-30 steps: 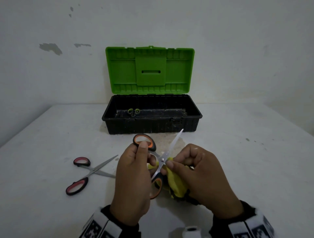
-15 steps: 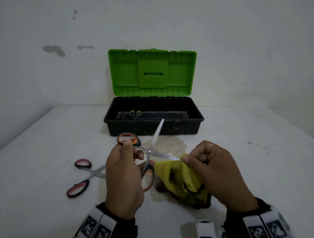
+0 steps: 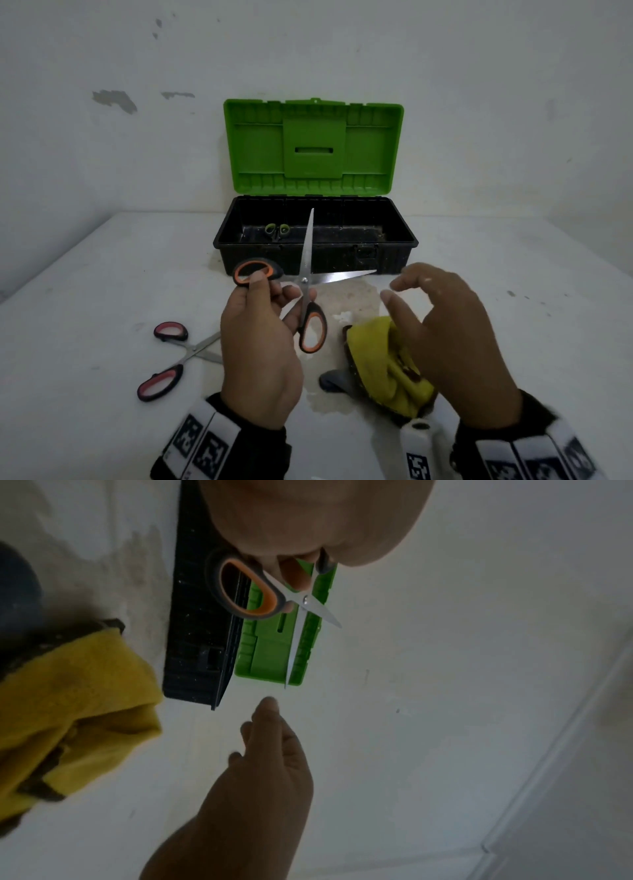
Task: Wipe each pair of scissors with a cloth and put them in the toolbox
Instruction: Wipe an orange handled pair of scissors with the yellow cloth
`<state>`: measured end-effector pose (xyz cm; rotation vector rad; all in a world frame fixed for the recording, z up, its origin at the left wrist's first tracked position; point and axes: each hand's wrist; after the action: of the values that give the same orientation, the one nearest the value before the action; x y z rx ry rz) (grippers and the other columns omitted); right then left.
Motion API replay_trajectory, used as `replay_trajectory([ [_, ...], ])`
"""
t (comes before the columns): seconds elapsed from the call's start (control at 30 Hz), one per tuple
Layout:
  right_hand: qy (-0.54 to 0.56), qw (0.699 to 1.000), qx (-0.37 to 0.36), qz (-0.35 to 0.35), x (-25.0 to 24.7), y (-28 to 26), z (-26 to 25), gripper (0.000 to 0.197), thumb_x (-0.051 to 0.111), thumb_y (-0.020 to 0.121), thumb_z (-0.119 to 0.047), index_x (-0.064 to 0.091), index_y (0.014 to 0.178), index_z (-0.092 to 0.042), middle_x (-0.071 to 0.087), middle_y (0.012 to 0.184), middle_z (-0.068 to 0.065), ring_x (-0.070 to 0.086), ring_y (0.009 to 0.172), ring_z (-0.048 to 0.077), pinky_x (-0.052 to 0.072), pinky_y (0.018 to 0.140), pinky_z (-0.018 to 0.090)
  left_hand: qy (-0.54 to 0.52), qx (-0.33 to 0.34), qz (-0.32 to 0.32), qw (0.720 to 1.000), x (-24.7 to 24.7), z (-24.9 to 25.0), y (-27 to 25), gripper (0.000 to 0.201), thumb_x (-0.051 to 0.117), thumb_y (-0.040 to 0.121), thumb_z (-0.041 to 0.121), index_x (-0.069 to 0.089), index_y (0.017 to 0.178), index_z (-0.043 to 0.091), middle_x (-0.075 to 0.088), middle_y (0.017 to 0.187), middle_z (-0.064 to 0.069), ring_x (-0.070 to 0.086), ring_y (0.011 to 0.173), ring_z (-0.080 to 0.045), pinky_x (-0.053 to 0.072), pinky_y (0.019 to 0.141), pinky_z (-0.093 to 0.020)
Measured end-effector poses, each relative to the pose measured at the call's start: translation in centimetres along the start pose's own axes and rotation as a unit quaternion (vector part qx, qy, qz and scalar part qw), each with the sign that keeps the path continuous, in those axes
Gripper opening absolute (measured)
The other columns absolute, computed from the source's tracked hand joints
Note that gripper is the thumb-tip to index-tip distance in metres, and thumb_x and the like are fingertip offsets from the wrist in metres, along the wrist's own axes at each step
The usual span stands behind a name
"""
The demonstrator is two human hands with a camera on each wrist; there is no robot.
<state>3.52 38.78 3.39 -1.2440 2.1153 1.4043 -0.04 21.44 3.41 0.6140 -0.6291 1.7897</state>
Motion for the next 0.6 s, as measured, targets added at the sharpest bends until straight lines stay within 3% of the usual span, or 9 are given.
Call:
replay_trajectory([
  [0.07,0.070,0.993,0.060,-0.080,-0.6,-0.1,-1.7,0.018,0.062,0.083,-0.049,0.068,0.081,-0.032,0.066,0.080,-0.022,0.058,0.080,-0.007,0.039,0.071,0.005,-0.033,-0.027,-0.012,0.999,0.2,0.3,-0.1,0.025,0.045,0.102,0.019,0.057,0.084,0.007,0.059,0.064,-0.001,0.062,0.064,-0.014,0.060,0.065,-0.033],
  [0.13,0.137,0.968,0.117,-0.175,-0.8,-0.1,-2.9,0.021,0.062,0.083,-0.053,0.071,0.081,-0.034,0.069,0.077,-0.021,0.061,0.080,-0.010,0.041,0.064,0.003,-0.047,-0.046,-0.025,0.998,0.3,0.6,-0.2,0.023,0.047,0.101,0.018,0.057,0.085,0.006,0.059,0.070,-0.005,0.065,0.068,-0.017,0.059,0.063,-0.030],
  [0.2,0.205,0.943,0.141,-0.219,-0.5,-0.2,-3.2,0.021,0.062,0.085,-0.050,0.073,0.085,-0.033,0.070,0.079,-0.023,0.064,0.076,-0.008,0.043,0.062,0.005,-0.046,-0.065,-0.037,0.996,0.5,0.8,-0.5,0.020,0.048,0.100,0.017,0.058,0.088,0.004,0.060,0.074,-0.008,0.069,0.074,-0.019,0.060,0.067,-0.031],
  [0.33,0.250,0.931,0.149,-0.221,0.3,-0.1,-3.2,0.019,0.062,0.092,-0.037,0.075,0.086,-0.026,0.069,0.065,-0.013,0.058,0.056,-0.001,0.042,0.055,0.009,-0.042,-0.102,-0.050,0.993,0.2,1.0,-0.6,0.016,0.051,0.099,0.014,0.061,0.093,0.002,0.063,0.076,-0.011,0.072,0.079,-0.025,0.061,0.071,-0.036],
  [0.43,0.286,0.915,0.166,-0.232,0.4,-0.1,-3.0,0.020,0.062,0.094,-0.031,0.075,0.082,-0.020,0.069,0.060,-0.007,0.054,0.049,0.003,0.043,0.052,0.012,0.001,-0.124,-0.075,0.989,-0.6,1.1,-0.3,0.015,0.052,0.097,0.013,0.064,0.092,0.004,0.063,0.071,-0.011,0.071,0.078,-0.027,0.060,0.071,-0.038],
  [0.53,0.334,0.888,0.196,-0.248,0.4,-0.2,-2.8,0.025,0.061,0.095,-0.025,0.074,0.080,-0.012,0.069,0.061,0.000,0.057,0.051,0.010,0.046,0.053,0.019,0.142,-0.134,-0.110,0.975,-1.8,1.5,0.1,0.016,0.053,0.095,0.013,0.067,0.095,0.005,0.067,0.072,-0.011,0.070,0.080,-0.027,0.059,0.070,-0.039],
  [0.6,0.387,0.861,0.222,-0.243,0.5,-0.2,-2.4,0.024,0.060,0.096,-0.020,0.073,0.081,-0.006,0.071,0.069,0.006,0.059,0.054,0.014,0.047,0.052,0.023,0.260,-0.123,-0.148,0.946,-2.6,1.8,0.3,0.016,0.057,0.094,0.018,0.071,0.094,0.011,0.071,0.076,-0.007,0.068,0.081,-0.023,0.057,0.067,-0.034],
])
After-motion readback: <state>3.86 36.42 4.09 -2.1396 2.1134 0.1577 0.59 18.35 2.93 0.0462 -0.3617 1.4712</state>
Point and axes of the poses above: each hand's wrist, its own y-axis towards the middle knuckle, its own x-axis out of the palm, z = x × y
